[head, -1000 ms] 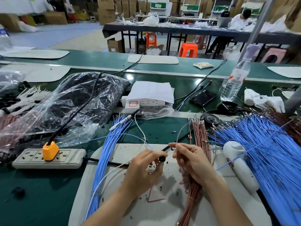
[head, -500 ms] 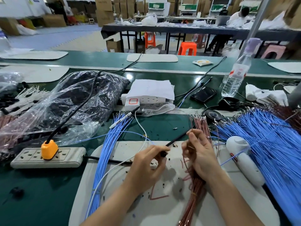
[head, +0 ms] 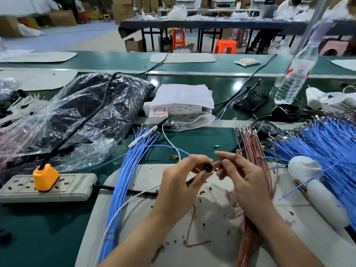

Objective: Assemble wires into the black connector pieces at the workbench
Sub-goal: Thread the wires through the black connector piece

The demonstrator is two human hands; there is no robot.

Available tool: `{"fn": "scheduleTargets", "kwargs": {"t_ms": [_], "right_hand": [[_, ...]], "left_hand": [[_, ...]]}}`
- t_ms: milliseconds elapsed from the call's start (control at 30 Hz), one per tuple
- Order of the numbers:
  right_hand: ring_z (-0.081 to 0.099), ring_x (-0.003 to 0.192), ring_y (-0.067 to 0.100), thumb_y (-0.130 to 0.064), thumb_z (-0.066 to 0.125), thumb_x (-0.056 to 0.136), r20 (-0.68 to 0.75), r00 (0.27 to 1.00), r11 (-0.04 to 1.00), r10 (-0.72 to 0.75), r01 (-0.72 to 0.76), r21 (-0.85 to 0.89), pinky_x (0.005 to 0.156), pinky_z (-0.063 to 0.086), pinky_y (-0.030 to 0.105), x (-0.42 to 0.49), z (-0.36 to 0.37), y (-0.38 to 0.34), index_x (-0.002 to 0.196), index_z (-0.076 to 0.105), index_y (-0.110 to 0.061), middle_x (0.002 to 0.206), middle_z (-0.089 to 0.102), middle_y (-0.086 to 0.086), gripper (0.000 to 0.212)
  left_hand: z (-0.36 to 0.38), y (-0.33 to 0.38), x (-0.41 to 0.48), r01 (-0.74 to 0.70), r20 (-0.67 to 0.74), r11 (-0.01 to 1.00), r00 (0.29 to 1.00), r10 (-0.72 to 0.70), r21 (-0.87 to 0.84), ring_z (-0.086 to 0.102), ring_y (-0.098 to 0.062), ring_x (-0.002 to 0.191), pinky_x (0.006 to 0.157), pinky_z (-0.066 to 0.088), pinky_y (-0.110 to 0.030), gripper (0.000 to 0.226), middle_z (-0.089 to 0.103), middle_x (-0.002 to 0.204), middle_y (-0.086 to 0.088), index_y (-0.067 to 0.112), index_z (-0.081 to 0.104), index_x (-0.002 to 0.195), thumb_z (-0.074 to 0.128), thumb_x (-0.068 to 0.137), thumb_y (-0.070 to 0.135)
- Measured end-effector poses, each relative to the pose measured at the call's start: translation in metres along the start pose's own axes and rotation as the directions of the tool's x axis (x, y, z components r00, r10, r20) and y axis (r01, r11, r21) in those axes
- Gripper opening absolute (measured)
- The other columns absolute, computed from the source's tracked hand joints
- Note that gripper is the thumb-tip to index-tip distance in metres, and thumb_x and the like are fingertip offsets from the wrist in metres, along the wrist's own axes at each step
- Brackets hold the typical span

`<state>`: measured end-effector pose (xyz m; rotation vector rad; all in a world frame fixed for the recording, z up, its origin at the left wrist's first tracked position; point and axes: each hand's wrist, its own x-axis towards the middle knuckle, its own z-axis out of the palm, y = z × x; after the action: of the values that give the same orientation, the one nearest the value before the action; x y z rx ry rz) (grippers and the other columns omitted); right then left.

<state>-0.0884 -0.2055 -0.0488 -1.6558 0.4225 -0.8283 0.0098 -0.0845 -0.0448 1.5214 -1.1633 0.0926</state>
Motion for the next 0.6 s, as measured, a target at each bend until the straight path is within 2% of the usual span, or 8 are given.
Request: {"fn": "scheduleTargets", "kwargs": {"t_ms": [100, 200, 300, 367, 500, 600], "right_hand": [[0.069, 0.062, 0.014, -0.017, 0.043, 0.098, -0.059, 0.995, 0.997, -0.077, 0.076, -0.021, 0.059, 0.055, 0.021, -0.001, 0.007, -0.003, 0.097, 0.058, -0.020, 0.078, 0.073, 0.000, 0.015], [0.068, 0.065, 0.015, -0.027, 0.041, 0.100, -0.142, 0.975, 0.984, -0.172, 0.164, -0.063, 0.062, 0.056, 0.025, -0.003, 0.009, -0.002, 0.097, 0.055, -0.021, 0.078, 0.071, 0.002, 0.016], [0.065, 0.072, 0.007, -0.021, 0.043, 0.100, -0.192, 0.923, 0.936, -0.333, 0.299, -0.183, 0.069, 0.051, 0.018, -0.007, 0.005, -0.002, 0.097, 0.057, -0.023, 0.081, 0.065, -0.007, 0.015], [0.063, 0.073, 0.004, -0.020, 0.041, 0.099, -0.179, 0.891, 0.900, -0.418, 0.379, -0.216, 0.069, 0.050, 0.015, -0.011, 0.004, -0.003, 0.098, 0.056, -0.018, 0.080, 0.062, -0.010, 0.015], [0.061, 0.072, 0.004, -0.016, 0.040, 0.099, -0.118, 0.843, 0.834, -0.525, 0.481, -0.270, 0.068, 0.049, 0.016, -0.017, 0.005, -0.007, 0.096, 0.054, -0.010, 0.078, 0.062, -0.002, 0.016], [0.061, 0.071, 0.006, -0.021, 0.038, 0.102, -0.105, 0.839, 0.830, -0.534, 0.495, -0.257, 0.069, 0.050, 0.017, -0.018, 0.006, -0.010, 0.095, 0.054, -0.008, 0.077, 0.063, 0.006, 0.022]], "left_hand": [[-0.001, -0.001, 0.000, -0.021, 0.034, 0.995, 0.999, 0.018, 0.099, 0.055, 0.002, 0.073, 0.067, 0.043, -0.011, 0.018, 0.066, 0.089, 0.014, 0.015, 0.068, 0.100, 0.071, 0.083, 0.014], [-0.002, -0.002, -0.002, 0.028, 0.063, 0.989, 0.997, -0.037, 0.146, 0.053, 0.001, 0.069, 0.067, 0.036, -0.006, 0.020, 0.066, 0.088, 0.012, 0.014, 0.070, 0.099, 0.073, 0.081, 0.007], [-0.002, 0.000, -0.002, 0.080, 0.078, 0.983, 0.993, -0.094, 0.165, 0.058, -0.003, 0.068, 0.064, 0.041, -0.008, 0.024, 0.070, 0.086, 0.010, 0.016, 0.072, 0.101, 0.073, 0.079, 0.005], [-0.004, 0.001, -0.001, 0.098, 0.078, 0.981, 0.991, -0.112, 0.168, 0.062, -0.007, 0.069, 0.063, 0.049, -0.015, 0.025, 0.071, 0.085, 0.009, 0.016, 0.072, 0.101, 0.072, 0.080, 0.005], [-0.008, 0.004, 0.002, 0.181, 0.101, 0.973, 0.975, -0.197, 0.144, 0.066, -0.005, 0.078, 0.074, 0.053, -0.019, 0.028, 0.072, 0.089, 0.008, 0.016, 0.072, 0.104, 0.069, 0.082, -0.001], [-0.007, 0.005, 0.002, 0.188, 0.138, 0.974, 0.969, -0.205, 0.123, 0.066, -0.003, 0.083, 0.079, 0.053, -0.019, 0.026, 0.072, 0.093, 0.004, 0.011, 0.071, 0.104, 0.068, 0.082, -0.003]]}}
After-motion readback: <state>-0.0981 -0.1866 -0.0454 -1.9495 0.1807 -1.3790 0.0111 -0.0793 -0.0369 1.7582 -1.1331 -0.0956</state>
